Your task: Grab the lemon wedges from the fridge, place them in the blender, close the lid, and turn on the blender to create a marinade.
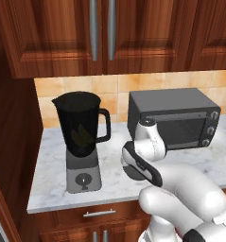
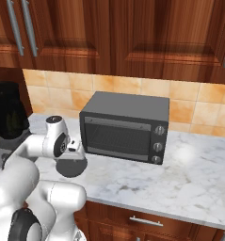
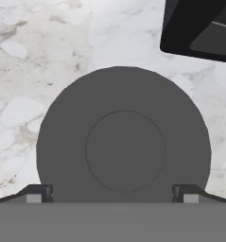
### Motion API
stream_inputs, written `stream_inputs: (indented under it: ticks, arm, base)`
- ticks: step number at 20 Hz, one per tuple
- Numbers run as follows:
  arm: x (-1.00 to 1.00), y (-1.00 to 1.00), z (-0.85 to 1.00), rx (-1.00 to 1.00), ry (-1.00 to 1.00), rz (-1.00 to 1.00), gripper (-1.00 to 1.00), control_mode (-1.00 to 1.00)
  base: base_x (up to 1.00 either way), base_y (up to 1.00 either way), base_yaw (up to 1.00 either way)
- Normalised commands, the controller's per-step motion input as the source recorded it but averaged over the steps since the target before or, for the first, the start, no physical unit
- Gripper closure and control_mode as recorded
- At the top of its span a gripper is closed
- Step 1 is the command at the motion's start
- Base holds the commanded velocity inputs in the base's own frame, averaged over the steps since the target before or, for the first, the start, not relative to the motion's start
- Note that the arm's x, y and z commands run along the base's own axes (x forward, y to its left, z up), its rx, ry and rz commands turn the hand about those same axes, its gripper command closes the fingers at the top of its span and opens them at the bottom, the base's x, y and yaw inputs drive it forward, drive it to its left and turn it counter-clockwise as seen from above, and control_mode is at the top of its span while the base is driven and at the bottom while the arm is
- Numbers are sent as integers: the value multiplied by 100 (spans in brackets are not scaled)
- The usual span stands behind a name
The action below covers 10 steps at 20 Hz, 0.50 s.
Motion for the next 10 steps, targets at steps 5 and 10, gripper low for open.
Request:
stream_inputs:
  ticks: [5,10]
  arm:
    - [0,-18,-24,0,0,0,-100,-100]
    - [0,-4,-41,0,0,0,-100,-100]
  base:
    - [0,0,0]
    - [0,0,0]
